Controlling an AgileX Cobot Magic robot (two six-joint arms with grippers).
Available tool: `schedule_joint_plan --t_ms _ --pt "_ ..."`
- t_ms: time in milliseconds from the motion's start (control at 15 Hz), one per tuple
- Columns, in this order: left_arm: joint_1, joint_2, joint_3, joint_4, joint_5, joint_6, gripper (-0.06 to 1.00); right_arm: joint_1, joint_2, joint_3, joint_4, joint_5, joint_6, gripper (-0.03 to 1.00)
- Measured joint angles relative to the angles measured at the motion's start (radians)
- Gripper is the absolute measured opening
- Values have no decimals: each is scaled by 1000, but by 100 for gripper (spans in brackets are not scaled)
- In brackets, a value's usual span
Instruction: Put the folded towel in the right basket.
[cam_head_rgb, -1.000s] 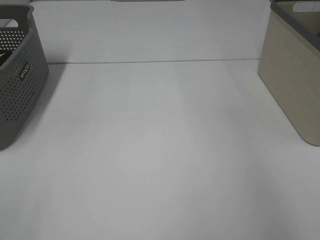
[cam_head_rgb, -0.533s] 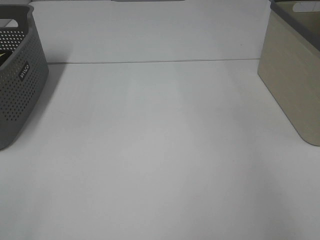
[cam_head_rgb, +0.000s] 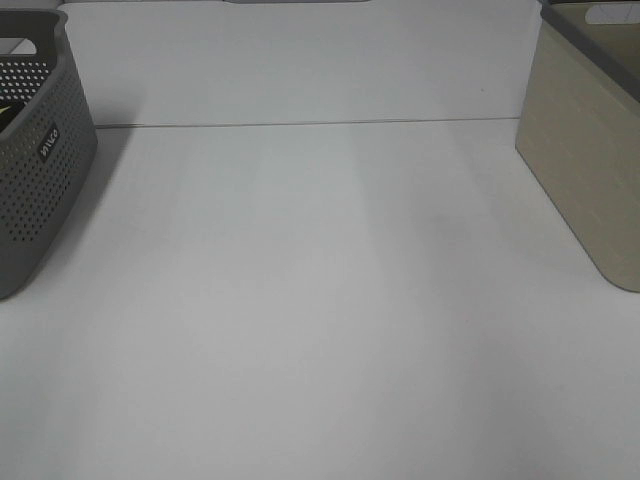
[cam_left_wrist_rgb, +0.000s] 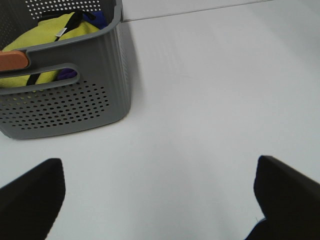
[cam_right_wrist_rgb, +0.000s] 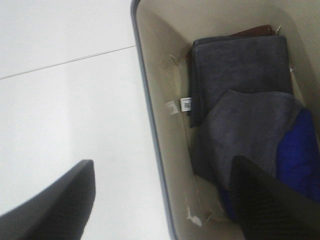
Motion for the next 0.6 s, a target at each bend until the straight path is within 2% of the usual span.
schedule_joint_plan --t_ms 200,600 --pt "0 0 0 0 0 0 98 0 -152 179 45 0 -20 71" --pt "0 0 0 0 0 0 98 0 -499 626 45 4 -36 71"
